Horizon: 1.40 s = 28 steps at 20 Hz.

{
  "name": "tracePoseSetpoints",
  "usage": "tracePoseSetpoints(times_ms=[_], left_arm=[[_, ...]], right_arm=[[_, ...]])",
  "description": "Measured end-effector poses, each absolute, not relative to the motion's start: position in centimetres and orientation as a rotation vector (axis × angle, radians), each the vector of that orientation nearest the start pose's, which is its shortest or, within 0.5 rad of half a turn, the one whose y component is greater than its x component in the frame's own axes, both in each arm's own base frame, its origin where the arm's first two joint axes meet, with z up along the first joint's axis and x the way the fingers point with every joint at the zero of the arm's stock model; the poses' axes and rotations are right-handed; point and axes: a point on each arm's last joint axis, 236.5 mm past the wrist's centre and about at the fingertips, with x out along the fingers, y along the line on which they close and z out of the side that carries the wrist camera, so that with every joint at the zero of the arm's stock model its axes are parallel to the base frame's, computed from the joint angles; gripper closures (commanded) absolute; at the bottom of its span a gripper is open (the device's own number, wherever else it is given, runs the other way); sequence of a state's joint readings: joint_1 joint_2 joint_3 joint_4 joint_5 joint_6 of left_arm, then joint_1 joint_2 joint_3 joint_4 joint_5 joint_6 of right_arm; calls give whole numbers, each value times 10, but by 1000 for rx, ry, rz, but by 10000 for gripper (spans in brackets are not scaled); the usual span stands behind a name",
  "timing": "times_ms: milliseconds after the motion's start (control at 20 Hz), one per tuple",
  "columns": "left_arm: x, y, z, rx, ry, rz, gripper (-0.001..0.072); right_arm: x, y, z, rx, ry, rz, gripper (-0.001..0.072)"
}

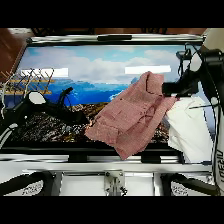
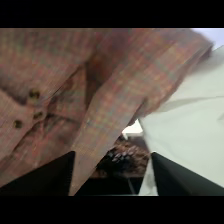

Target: Fold the shirts.

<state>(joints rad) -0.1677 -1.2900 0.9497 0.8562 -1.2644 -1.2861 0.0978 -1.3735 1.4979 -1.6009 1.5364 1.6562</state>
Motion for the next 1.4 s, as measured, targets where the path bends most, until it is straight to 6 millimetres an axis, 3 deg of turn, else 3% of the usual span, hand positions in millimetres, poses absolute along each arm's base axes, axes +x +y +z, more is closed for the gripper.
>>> tracePoseSetpoints(times_ms=[100,200,500,550,600,650,750,1000,1350,1400], left_arm=[[275,-185,-27,-321,1549,-694,109],[268,-185,-43,-278,1591,-705,109],[247,-225,-76,-196,1651,-821,118],[244,-229,-80,-190,1657,-831,182],[243,-232,-82,-184,1659,-837,391],[242,-234,-84,-182,1663,-842,516],[241,-236,-86,-181,1664,-846,676],[250,-237,-81,-182,1639,-852,681],[269,-233,-49,-185,1559,-871,682],[270,-232,-44,-184,1548,-875,682]], right_arm=[[338,46,49,45,1494,50,20],[300,62,34,126,1569,90,20],[212,89,-10,270,1687,95,20],[199,95,-20,272,1712,100,20],[189,101,-28,273,1734,108,20],[179,109,-37,269,1755,119,20],[168,123,-52,267,1770,131,20],[158,155,-76,280,1782,156,20],[152,199,-103,309,1798,193,35],[150,203,-105,327,1811,186,232]])
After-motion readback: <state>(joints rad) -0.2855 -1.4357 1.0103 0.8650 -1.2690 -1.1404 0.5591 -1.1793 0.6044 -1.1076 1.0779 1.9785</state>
